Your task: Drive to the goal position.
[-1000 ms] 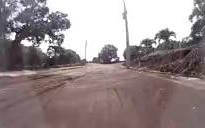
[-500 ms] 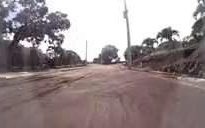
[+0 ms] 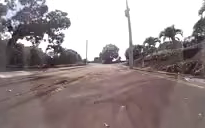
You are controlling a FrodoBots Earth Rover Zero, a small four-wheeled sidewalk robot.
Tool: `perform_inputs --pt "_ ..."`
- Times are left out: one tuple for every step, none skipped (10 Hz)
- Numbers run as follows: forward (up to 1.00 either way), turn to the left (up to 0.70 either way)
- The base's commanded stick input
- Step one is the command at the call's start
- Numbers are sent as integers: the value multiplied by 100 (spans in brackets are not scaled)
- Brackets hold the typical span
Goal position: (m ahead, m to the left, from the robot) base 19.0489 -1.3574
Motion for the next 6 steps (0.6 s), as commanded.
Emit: perform_inputs --pt "70 0" --pt "70 0" --pt "70 0" --pt "70 0" --pt "70 0" --pt "70 0"
